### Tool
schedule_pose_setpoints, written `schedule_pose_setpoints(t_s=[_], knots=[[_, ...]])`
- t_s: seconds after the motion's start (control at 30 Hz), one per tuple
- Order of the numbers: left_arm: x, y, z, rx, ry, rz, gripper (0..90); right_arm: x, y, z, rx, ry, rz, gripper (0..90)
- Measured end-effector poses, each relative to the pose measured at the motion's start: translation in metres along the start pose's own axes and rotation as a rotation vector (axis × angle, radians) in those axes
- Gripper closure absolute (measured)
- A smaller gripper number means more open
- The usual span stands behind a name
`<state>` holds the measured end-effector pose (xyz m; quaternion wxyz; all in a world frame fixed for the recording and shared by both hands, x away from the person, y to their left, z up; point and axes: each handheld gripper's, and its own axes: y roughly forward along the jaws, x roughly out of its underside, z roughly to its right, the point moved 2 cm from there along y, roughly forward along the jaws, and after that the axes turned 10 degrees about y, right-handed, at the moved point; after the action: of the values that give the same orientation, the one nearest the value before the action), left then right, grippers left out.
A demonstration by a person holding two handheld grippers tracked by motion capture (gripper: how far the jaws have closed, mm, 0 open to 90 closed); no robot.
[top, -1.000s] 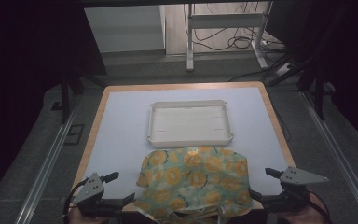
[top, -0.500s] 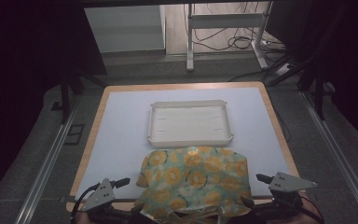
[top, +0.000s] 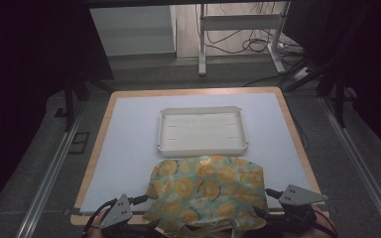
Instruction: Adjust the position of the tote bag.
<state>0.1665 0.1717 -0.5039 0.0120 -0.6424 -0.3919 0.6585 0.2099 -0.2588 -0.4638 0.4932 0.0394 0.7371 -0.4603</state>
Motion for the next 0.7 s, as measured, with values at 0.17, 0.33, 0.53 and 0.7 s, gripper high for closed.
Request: schedule_pose_setpoints(t_s=[0.17,0.33,0.53,0.7], knots=[[0.002,0.009,0.004,0.038,0.023,-0.047,39.3,0.002,0.008,-0.004,-0.009,-0.014,-0.026,42.2],[0.003,0.013,0.005,0.049,0.035,-0.072,52.4,0.007,0.013,-0.001,-0.013,-0.013,-0.061,55.9],[-0.001,0.011,0.004,0.054,0.024,-0.034,85.7,0.007,0.017,-0.003,-0.036,-0.021,-0.09,87.5],[-0.006,0.005,0.001,0.071,-0.004,0.028,88.7,0.002,0.014,-0.004,-0.048,-0.01,-0.073,89.1]])
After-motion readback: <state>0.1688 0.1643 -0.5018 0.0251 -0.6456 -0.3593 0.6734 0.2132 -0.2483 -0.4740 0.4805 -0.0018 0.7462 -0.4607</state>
